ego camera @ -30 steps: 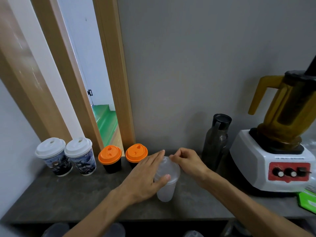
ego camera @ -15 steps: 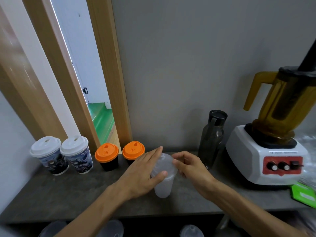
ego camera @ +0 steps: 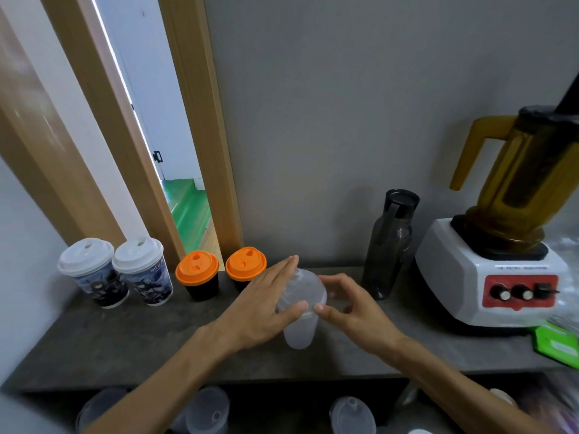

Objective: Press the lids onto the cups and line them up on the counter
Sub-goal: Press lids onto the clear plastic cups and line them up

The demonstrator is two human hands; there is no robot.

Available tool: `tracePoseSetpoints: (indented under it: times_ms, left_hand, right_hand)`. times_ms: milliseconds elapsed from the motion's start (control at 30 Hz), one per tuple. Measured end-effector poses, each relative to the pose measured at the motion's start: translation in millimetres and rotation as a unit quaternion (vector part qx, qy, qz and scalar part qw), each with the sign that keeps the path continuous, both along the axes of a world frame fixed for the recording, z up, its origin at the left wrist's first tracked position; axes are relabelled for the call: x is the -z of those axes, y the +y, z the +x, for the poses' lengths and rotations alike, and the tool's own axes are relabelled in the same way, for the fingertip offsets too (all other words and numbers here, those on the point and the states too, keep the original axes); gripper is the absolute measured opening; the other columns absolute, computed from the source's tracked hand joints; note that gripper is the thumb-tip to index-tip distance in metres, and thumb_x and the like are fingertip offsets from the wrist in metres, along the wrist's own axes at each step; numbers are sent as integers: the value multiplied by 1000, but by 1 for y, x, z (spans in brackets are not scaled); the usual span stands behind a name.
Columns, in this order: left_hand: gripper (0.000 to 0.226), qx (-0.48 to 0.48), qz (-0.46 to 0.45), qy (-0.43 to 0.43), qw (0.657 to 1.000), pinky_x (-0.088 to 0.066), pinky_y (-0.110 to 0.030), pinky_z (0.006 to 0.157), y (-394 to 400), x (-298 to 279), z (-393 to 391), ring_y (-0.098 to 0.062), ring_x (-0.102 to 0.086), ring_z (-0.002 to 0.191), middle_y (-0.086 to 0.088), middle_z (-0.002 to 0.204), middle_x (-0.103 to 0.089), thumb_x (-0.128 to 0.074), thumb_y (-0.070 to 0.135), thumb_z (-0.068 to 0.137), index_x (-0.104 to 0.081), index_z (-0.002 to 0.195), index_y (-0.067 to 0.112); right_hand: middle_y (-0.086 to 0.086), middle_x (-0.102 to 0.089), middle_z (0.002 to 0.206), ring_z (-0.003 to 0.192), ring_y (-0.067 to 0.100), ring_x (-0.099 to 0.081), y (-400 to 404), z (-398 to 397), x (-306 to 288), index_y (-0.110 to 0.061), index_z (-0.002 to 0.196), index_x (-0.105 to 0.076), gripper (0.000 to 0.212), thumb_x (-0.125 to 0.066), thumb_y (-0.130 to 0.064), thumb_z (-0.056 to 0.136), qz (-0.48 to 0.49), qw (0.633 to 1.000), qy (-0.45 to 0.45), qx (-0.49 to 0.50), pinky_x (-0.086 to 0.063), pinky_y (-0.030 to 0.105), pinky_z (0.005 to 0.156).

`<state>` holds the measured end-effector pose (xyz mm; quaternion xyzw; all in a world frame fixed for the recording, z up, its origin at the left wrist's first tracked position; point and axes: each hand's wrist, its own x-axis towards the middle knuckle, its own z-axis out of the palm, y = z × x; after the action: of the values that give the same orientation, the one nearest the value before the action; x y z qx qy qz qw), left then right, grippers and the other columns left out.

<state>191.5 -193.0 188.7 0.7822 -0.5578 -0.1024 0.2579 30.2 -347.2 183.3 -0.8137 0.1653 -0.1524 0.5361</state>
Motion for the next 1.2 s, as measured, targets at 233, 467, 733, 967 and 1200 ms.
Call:
tracePoseSetpoints:
  times_ms: [233, 467, 733, 967, 1200]
  left_hand:
    - [90, -108, -150, 234, 954, -22, -28, 121, 10, 30, -40, 12, -16, 143, 28, 156, -18, -49, 69, 87, -7, 157, 31]
    - [88, -98, -81, 30, 991, -12, -38, 124, 17, 31, -21, 4, 3, 148, 13, 165, -6, -29, 80, 87, -8, 157, 30]
    - [86, -120, -98, 13, 988, -4, -36, 125, 11, 43, -29, 3, 2, 148, 10, 164, -10, -22, 77, 89, -7, 156, 26]
    - [68, -94, -109, 212, 966, -15, -44, 123, 16, 36, -27, 1, -14, 147, 20, 157, -25, -43, 56, 94, -17, 154, 37]
    - [37, -117, -206, 355, 905, -36, -26, 109, 18, 31, -33, 4, -44, 132, 22, 136, -53, -44, 25, 103, -45, 138, 34]
  right_hand:
    - [-24, -54, 139, 126, 0, -54, 3, -2, 11, -38, 126, -53, 38, -68, -44, 92, -48, 998, -24, -23, -47, 41, 106]
    - [-35, -39, 135, 132, -20, -28, -7, 1, 6, -47, 134, -38, 54, -58, -67, 88, -194, 979, 44, -45, -29, 34, 118]
    - [-46, -31, 133, 125, -21, -34, 15, 17, 35, -60, 135, -16, 90, -79, -66, 71, -205, 979, -2, -10, -25, 11, 110]
    - [-19, -43, 145, 132, -6, -35, 14, 21, 33, -46, 139, -25, 91, -81, -63, 70, -223, 975, 9, 19, -28, 34, 120]
    - [-21, -41, 144, 132, -3, -34, 12, 21, 34, -39, 146, -25, 98, -83, -58, 69, -243, 970, 20, 16, -24, 28, 118]
